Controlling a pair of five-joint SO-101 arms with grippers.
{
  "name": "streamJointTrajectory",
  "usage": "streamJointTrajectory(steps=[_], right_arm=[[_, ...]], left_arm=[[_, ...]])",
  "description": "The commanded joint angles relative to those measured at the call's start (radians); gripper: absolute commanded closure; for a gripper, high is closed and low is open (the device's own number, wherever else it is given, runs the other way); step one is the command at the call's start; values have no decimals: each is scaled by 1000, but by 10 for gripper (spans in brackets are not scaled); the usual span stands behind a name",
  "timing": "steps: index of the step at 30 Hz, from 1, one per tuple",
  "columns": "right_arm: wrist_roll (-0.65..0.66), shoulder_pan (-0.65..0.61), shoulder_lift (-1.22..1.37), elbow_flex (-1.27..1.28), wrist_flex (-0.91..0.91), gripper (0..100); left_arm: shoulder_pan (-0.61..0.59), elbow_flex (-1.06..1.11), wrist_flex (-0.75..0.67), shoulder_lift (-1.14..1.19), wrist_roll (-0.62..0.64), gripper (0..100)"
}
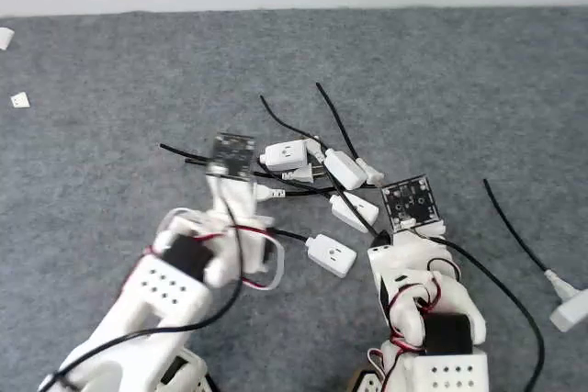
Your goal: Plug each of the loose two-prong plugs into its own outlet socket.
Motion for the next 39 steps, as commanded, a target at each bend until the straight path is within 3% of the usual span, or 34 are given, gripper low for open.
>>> streamJointTrajectory(steps=[1,7,12,15,20,29,39], right_arm=[[-48,16,35,-14,-38,834],[-115,147,196,-78,-114,834],[-146,203,374,-135,-180,834],[-146,203,492,-175,-206,834],[-138,203,699,-262,-232,834],[-138,206,1030,-454,-232,834],[-133,202,1116,-494,-246,834]], left_arm=[[107,-110,-92,110,69,985],[238,-340,-120,479,189,973],[255,-526,21,709,325,833],[276,-553,68,732,367,774],[308,-549,94,741,425,772],[173,-608,89,919,433,772],[173,-665,140,985,430,775]])
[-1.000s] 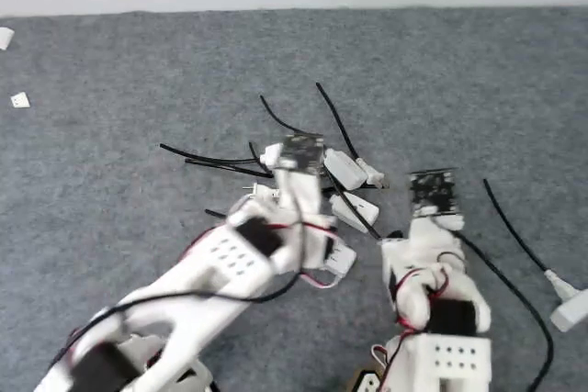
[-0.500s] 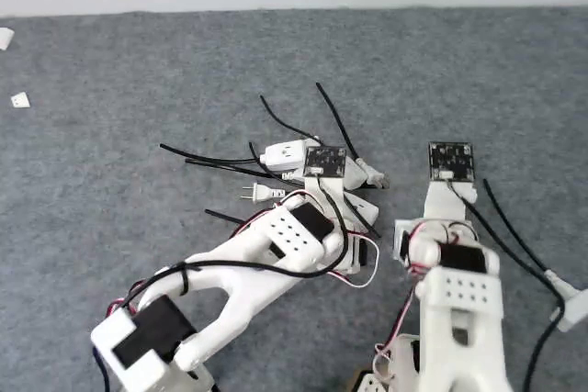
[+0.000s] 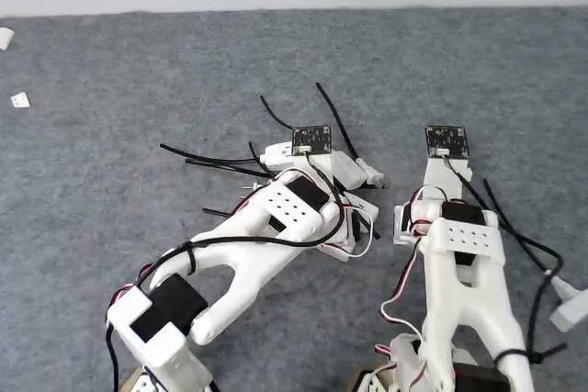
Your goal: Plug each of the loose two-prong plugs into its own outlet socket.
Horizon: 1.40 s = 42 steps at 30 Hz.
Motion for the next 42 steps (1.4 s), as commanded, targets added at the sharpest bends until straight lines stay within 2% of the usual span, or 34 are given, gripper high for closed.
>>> streamJointTrajectory(steps=[1,6,11,14,18,23,26,29,33,39,42], right_arm=[[14,2,8,-54,-18,834],[32,-1,12,-52,-19,834],[32,-24,12,-52,-19,834],[34,-22,12,-52,-19,834],[34,-24,12,-52,-19,834],[34,-24,12,-51,-31,834],[43,-24,12,-51,-31,834],[66,-25,12,-43,-35,834],[68,-38,12,-35,-50,834],[69,-39,13,-34,-47,834],[71,-41,13,-32,-47,834]], left_arm=[[-20,-1,17,43,-3,775],[8,1,60,46,-92,776],[176,4,87,40,-100,776],[207,18,78,35,-94,776],[124,-8,51,34,-78,776],[49,-87,52,34,58,776],[-9,-114,17,34,203,776],[-14,-113,-43,34,358,776],[3,-113,-49,41,334,776],[-81,-108,-86,48,336,776],[-84,-91,-124,72,336,776]])
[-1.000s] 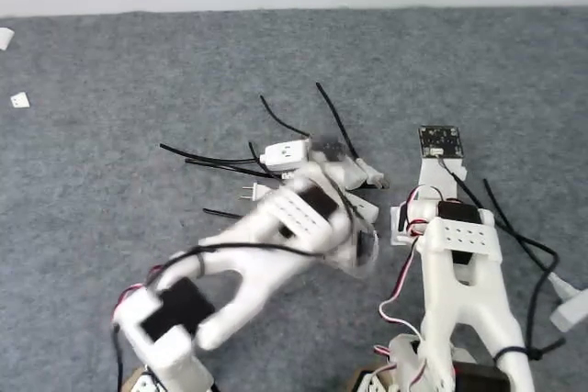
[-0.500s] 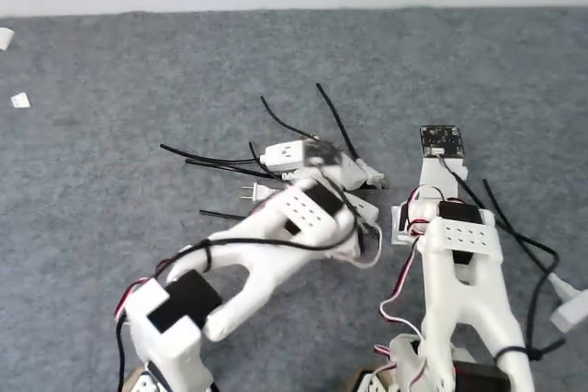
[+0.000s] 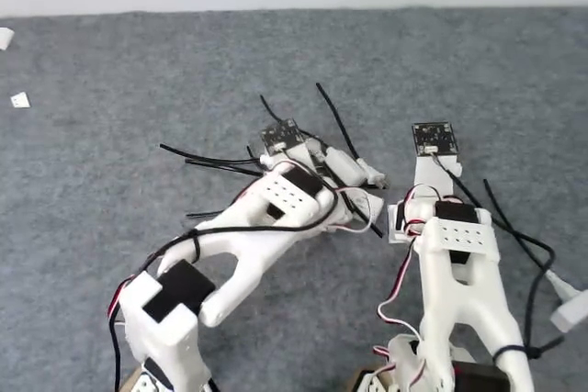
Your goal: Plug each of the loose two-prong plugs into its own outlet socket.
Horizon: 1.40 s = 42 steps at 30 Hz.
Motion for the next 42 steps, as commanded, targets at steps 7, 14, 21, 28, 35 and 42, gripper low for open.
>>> streamJointTrajectory(steps=[7,14,21,28,35,42], right_arm=[[63,-28,-1,-14,-16,834],[63,-31,-1,-12,-16,834],[64,-45,-1,-11,-16,834],[94,-47,-1,-2,-25,834],[97,-47,-1,0,-22,834],[98,-48,-1,14,-30,834]], left_arm=[[-20,-35,-75,64,20,778],[-74,-38,-75,61,20,992],[-94,-39,-28,-71,18,948],[-141,139,-127,-281,-29,945],[-169,156,-199,-224,-66,918],[-167,62,-83,-143,-66,761]])
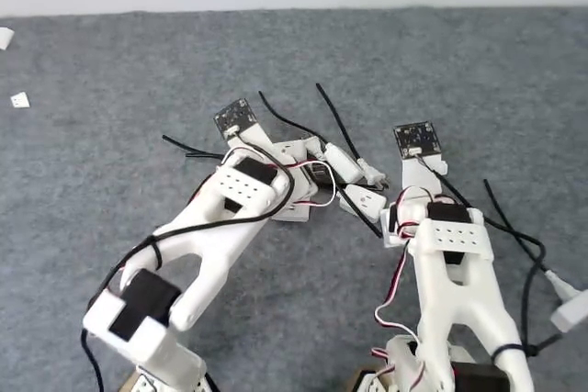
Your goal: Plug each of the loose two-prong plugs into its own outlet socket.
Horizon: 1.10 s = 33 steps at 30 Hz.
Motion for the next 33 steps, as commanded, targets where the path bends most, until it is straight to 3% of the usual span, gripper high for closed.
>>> streamJointTrajectory(steps=[1,10,19,27,33], right_arm=[[14,-8,-1,-5,-18,834],[14,-8,-1,-5,-18,834],[14,-8,-1,-5,-19,834],[14,-8,-1,-5,-19,834],[15,-8,-1,-3,-19,834]], left_arm=[[0,-74,48,15,-9,751],[2,-77,43,132,26,755],[5,-93,115,167,18,869],[68,-67,227,166,-144,874],[98,-33,233,166,-169,874]])
